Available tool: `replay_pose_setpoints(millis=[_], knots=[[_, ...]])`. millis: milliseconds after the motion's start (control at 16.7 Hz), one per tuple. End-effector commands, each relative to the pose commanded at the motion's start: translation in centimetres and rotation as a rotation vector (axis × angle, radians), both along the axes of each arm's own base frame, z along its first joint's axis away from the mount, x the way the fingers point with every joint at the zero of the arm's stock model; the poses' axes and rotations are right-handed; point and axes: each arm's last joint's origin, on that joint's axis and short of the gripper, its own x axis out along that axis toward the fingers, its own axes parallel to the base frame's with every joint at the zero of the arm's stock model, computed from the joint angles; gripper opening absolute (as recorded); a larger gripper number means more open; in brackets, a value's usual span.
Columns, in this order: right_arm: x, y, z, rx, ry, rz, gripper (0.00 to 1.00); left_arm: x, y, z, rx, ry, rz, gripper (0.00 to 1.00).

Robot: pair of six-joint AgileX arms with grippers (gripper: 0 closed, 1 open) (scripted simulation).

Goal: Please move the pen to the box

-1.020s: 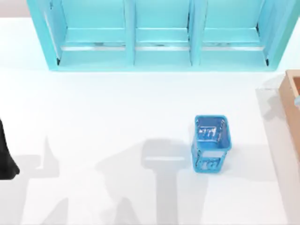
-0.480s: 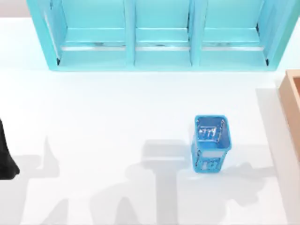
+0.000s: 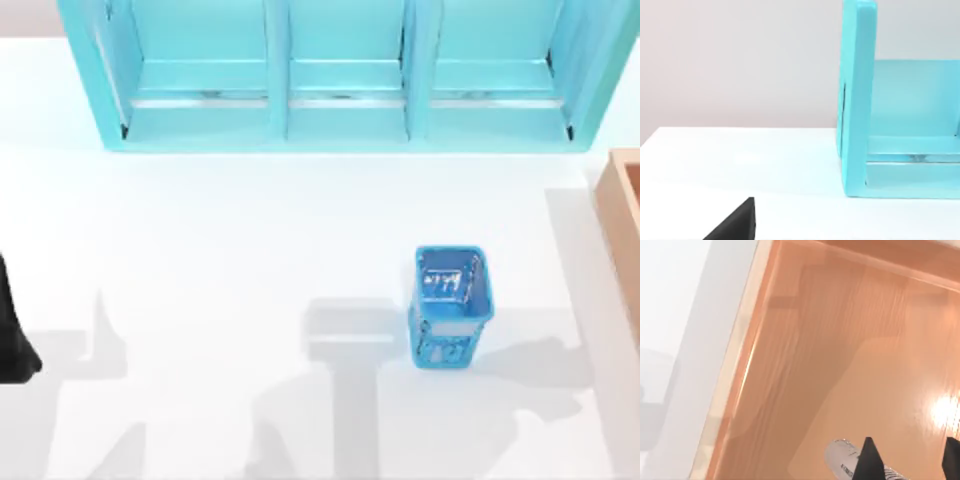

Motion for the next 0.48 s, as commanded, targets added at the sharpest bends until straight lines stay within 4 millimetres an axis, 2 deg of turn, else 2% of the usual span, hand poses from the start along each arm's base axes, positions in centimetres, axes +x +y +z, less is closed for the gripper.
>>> replay_pose_setpoints(millis=[240,480], knots=[[0.5,0.1,-3.0,-0.010,-0.010,-0.002,0.00,0.0,0.0,0.0,0.000,0.000,0.000,1.00],[0.5,0.1,-3.2,-0.012,-0.009,0.001,0.00,0.0,0.0,0.0,0.000,0.000,0.000,1.00]])
